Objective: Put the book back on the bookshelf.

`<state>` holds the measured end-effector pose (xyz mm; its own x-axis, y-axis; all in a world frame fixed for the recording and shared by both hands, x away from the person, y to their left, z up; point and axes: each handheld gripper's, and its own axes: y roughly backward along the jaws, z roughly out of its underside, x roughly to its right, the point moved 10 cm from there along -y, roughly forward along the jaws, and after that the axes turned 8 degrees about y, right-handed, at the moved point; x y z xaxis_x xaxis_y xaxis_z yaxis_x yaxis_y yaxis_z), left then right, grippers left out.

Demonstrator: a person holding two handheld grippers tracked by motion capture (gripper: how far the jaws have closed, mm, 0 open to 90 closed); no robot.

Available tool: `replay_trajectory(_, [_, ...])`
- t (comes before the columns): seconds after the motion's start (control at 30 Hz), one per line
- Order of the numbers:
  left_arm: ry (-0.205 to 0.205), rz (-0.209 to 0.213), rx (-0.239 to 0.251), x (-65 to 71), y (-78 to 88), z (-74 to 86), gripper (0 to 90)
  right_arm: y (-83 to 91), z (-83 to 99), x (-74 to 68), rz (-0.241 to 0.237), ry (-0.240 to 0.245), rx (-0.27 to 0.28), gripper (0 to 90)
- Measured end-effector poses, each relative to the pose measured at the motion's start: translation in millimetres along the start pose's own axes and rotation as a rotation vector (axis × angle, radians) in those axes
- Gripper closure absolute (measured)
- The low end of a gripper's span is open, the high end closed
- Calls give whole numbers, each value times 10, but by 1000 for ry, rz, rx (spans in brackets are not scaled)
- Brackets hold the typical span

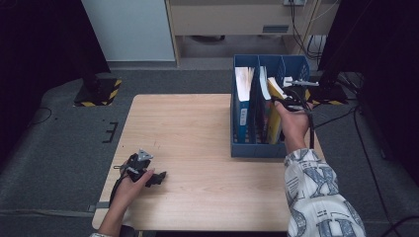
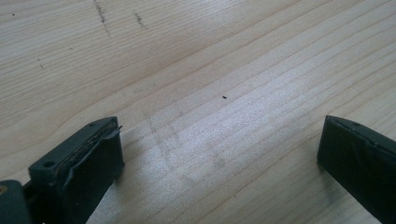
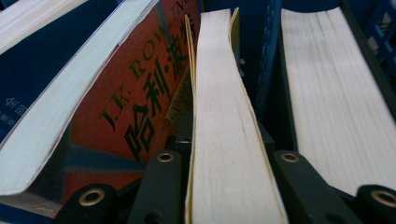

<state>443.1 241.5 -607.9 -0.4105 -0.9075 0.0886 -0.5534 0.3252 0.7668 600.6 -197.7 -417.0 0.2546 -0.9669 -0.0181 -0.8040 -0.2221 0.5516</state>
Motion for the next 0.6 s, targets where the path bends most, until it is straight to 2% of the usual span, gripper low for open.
replay_trajectory(0.03, [0,0,0,0,0,0,0,9,-2,3,3,13,-9,740])
replay_trajectory(0.6, [-1,1,0,5,-1,-1,0,36,-10,-3,2,28,-27,730])
